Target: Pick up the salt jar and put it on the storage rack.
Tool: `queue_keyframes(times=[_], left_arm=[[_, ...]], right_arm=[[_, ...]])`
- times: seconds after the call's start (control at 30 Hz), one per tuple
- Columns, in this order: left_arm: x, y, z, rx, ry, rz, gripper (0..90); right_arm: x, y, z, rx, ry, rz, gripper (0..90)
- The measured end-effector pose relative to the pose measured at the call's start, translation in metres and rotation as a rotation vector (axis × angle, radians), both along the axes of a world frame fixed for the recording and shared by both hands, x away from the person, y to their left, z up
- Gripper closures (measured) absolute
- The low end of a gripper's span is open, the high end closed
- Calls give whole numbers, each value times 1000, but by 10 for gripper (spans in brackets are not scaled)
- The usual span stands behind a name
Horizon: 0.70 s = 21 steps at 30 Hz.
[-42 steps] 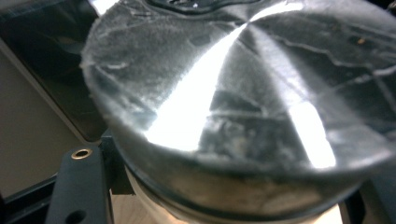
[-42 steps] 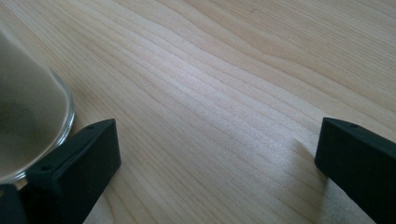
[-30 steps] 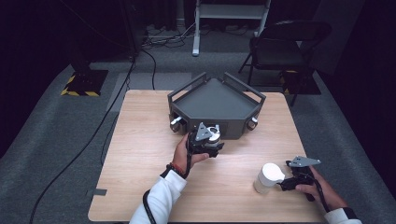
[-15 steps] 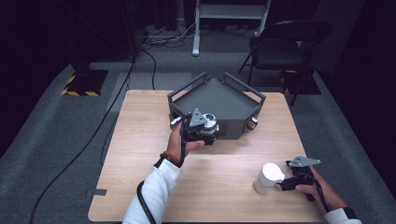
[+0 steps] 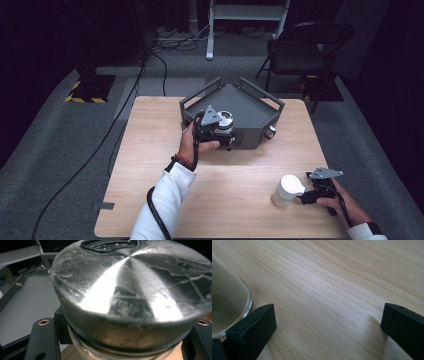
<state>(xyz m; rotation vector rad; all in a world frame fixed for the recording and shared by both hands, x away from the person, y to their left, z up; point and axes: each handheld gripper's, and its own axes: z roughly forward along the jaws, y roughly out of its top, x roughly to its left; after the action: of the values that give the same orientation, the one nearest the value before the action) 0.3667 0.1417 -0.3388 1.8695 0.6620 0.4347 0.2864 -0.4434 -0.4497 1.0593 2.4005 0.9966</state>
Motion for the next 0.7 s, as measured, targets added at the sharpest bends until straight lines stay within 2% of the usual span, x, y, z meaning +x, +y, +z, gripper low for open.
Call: queue_keyframes(times=[0.07,0.3,0.4,0.7], left_arm=[[2,0,2,-16,-3,0,302],[11,-6,20,-2,-40,20,302],[15,-7,25,-9,-49,27,302],[27,-8,27,-29,-57,60,302]], right_arm=[[0,0,0,0,0,1,0],[0,0,0,0,0,3,0],[0,0,0,0,1,4,0],[1,0,0,-1,1,9,0]])
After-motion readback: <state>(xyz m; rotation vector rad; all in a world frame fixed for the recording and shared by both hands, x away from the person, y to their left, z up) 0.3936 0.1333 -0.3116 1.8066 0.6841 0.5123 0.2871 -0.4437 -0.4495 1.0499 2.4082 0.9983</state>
